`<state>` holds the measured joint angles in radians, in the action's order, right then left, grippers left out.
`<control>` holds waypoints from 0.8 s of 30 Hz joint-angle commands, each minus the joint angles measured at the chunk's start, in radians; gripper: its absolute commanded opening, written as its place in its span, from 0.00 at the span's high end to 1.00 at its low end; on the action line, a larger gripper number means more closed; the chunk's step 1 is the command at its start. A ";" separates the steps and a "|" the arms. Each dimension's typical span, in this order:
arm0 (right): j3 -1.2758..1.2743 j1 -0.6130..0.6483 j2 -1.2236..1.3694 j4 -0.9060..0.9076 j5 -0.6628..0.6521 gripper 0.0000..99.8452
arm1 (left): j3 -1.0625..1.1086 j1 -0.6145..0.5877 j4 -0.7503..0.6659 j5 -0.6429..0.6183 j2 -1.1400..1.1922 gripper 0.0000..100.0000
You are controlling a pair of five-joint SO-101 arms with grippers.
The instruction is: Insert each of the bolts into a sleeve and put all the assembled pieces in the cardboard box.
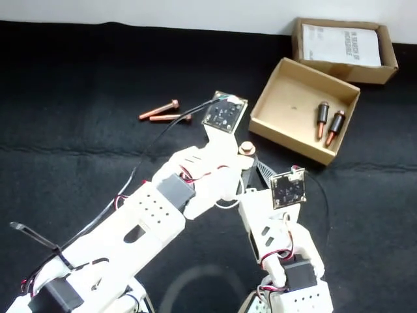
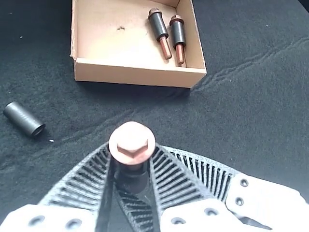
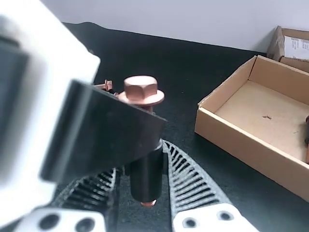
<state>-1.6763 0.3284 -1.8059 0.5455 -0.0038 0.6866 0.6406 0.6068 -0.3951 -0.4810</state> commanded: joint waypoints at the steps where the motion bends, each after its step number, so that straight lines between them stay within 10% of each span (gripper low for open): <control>1: -0.122 -0.051 -0.027 -0.027 0.011 0.99 | -0.008 -0.041 0.006 0.009 -0.038 0.99; 11: -0.120 -0.051 -0.027 -0.027 0.009 0.99 | -0.004 -0.008 0.176 0.003 -0.174 0.69; 24: -0.120 -0.082 -0.027 -0.027 0.009 0.99 | -0.002 -0.099 0.379 0.011 -0.519 0.69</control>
<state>-1.6763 0.2762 -1.8059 0.5424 -0.0038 0.6897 0.5854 0.9628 -0.3905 -0.9076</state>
